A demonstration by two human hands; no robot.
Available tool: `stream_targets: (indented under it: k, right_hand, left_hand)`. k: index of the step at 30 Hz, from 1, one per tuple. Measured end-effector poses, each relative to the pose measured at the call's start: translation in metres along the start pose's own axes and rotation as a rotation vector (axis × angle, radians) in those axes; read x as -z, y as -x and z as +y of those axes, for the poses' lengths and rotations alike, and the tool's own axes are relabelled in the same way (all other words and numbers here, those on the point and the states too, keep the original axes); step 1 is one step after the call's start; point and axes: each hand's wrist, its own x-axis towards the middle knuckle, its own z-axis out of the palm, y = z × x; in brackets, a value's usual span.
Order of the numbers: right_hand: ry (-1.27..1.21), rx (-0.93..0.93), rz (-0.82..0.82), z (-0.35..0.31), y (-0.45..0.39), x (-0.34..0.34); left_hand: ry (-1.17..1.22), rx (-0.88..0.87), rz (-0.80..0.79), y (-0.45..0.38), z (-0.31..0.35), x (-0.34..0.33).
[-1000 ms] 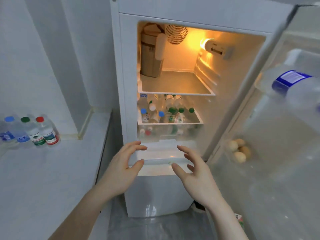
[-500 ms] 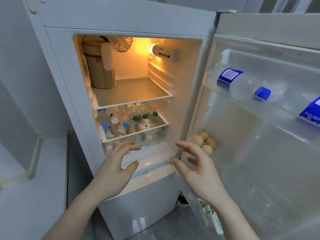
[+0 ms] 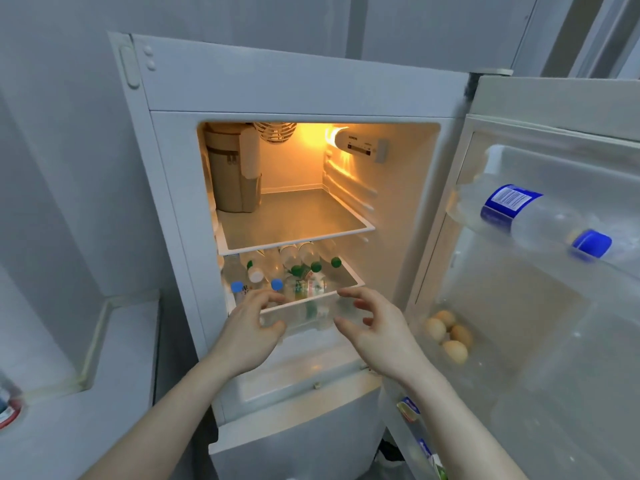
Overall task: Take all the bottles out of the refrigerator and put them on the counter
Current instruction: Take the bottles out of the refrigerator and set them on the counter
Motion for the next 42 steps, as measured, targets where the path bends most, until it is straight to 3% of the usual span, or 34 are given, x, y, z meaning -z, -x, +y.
stream_targets:
  k: [8,17,21,27,38,42]
  right_hand:
    - [0.015,-0.087,-0.168,0.040,-0.089,-0.060]
    - [-0.011,-0.215,-0.233,0.087,-0.184,-0.118]
    - [-0.045,-0.294,-0.241,0.102,-0.218,-0.139]
    - [-0.033,-0.377,-0.270,0.116,-0.252,-0.165]
    - [-0.053,-0.456,-0.316,0.124,-0.275,-0.211]
    - [-0.135,-0.399,-0.315,0.114,-0.270,-0.217]
  left_hand:
    - [0.065,0.432,0.092,-0.091,-0.051,-0.046]
    - [0.315,0.695,0.361,-0.183,-0.103,-0.055]
    - [0.481,0.837,0.404,-0.214,-0.135,-0.064]
    - [0.540,0.864,0.527,-0.250,-0.180,-0.088]
    - [0.701,0.758,0.691,-0.194,-0.090,-0.062]
    - [0.707,0.721,0.698,-0.172,-0.070,-0.054]
